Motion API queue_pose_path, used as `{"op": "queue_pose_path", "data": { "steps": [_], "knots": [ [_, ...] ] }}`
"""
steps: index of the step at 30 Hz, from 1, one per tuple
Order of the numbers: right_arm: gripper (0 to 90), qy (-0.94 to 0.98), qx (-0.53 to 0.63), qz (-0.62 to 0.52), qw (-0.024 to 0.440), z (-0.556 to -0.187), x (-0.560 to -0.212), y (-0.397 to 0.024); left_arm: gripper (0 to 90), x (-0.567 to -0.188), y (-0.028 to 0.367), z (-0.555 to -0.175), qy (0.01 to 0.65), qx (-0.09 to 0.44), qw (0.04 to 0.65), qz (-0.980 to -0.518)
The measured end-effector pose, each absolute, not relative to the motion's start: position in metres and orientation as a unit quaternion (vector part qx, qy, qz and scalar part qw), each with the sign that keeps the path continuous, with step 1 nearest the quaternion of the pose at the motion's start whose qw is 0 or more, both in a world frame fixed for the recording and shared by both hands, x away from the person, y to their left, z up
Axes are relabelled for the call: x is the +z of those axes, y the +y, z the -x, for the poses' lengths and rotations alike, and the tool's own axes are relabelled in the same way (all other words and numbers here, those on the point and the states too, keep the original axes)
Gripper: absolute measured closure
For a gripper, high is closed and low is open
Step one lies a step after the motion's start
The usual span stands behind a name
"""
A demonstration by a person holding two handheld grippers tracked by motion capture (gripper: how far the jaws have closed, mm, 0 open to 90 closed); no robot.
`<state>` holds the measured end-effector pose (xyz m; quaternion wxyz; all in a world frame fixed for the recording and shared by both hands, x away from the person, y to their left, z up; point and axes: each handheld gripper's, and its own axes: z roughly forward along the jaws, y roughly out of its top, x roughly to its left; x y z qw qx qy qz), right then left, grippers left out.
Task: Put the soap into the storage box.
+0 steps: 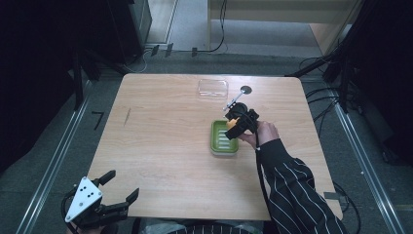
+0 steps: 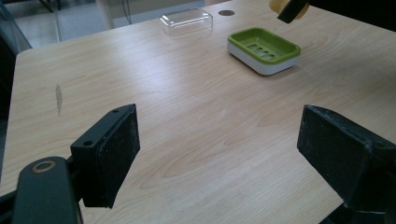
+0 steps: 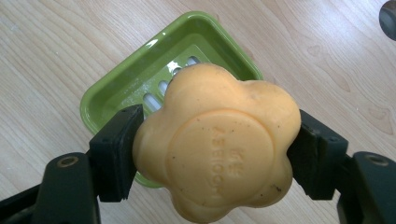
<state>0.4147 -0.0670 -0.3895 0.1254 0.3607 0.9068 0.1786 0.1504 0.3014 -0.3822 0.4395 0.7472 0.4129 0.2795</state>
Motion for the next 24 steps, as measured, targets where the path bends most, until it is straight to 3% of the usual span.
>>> {"op": "queue_pose_path", "data": {
  "steps": [24],
  "knots": [
    [27.8,0.911,0.185,-0.349,0.120,-0.426,-0.400,-0.047,13.6,-0.382,0.302,-0.149,0.414,0.282,0.441,-0.745]
  ]
}}
